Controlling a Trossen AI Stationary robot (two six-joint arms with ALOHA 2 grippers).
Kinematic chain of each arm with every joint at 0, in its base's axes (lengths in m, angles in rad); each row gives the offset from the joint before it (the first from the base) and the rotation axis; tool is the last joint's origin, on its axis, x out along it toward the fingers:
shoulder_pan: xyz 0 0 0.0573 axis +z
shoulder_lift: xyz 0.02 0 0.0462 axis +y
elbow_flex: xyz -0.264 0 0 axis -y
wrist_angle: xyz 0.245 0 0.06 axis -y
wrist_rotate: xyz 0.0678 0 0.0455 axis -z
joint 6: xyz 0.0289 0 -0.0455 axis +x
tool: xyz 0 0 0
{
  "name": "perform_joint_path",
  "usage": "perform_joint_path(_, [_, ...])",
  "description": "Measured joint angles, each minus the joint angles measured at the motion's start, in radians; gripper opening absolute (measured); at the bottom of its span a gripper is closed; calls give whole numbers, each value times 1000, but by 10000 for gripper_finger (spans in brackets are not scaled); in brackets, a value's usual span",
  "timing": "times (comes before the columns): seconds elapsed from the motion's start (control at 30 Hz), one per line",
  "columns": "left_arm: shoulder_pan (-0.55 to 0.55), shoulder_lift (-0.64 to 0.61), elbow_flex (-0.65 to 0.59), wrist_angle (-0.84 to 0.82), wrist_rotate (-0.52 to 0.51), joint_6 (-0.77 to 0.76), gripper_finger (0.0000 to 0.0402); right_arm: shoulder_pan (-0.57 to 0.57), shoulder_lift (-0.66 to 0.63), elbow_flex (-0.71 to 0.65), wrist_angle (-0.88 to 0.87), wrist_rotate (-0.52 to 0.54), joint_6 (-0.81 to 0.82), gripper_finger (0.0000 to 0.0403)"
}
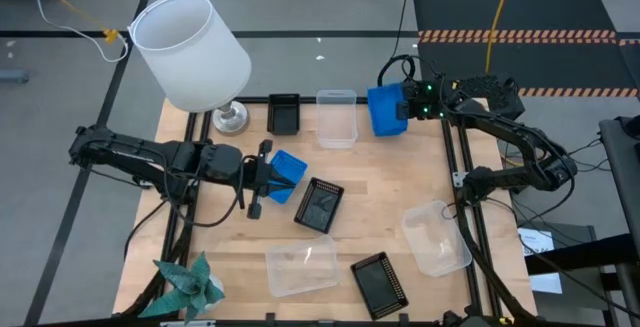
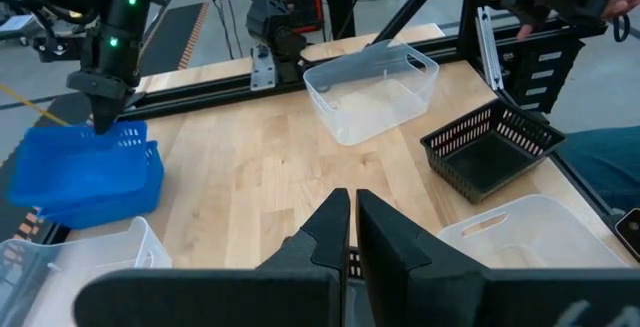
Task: Stack baskets by color
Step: Stack the bottom right blue bin on the top right blue bin, then stack the middle black bin on the top left black bin
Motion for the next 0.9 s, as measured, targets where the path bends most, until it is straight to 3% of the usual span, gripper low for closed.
perform_joint_path(0.3, [0,0,0,0,0,0,26,0,0,0,3,1,-2,126])
perform_joint_path(0.6, [0,0,0,0,0,0,26,30,-73,0,-3,-30,-92,137])
perform_joint_path(0.7, [0,0,0,-1,0,8,26,86,-130,0,-27,-78,-116,132])
perform_joint_path(0.9, [0,0,0,-1,-5,23,26,291,-253,0,-71,-79,-143,123])
